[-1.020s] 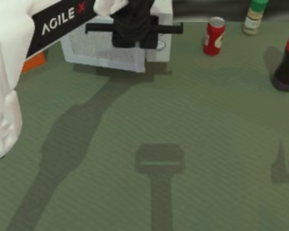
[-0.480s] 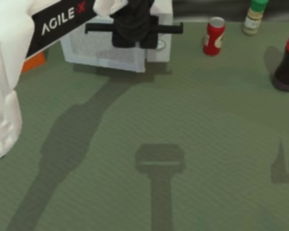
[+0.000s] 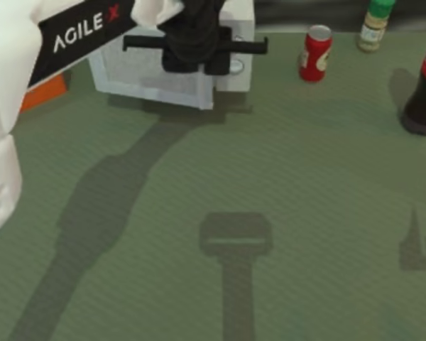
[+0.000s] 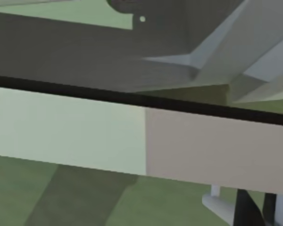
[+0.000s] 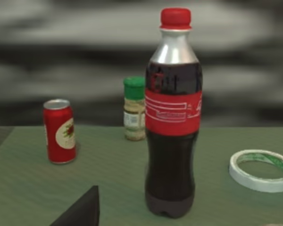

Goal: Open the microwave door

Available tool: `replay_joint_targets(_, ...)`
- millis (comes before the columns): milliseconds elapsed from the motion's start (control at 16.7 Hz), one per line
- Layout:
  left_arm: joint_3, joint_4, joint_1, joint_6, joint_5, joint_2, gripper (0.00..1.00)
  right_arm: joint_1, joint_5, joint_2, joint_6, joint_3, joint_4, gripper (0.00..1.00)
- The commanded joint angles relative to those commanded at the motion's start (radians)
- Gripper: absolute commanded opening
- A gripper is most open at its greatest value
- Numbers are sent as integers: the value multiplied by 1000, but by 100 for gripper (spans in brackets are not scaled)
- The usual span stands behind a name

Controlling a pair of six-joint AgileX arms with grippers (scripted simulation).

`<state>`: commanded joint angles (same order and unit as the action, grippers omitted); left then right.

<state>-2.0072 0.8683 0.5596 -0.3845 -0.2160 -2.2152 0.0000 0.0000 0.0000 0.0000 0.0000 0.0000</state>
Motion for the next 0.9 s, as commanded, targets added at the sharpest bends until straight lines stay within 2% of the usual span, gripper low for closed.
replay_joint_targets(300, 109, -53, -12, 66, 35, 64, 0, 0, 0, 0, 0, 0, 0, 100)
replay_joint_targets(900, 112, -54, -12, 68, 36, 65, 0, 0, 0, 0, 0, 0, 0, 100)
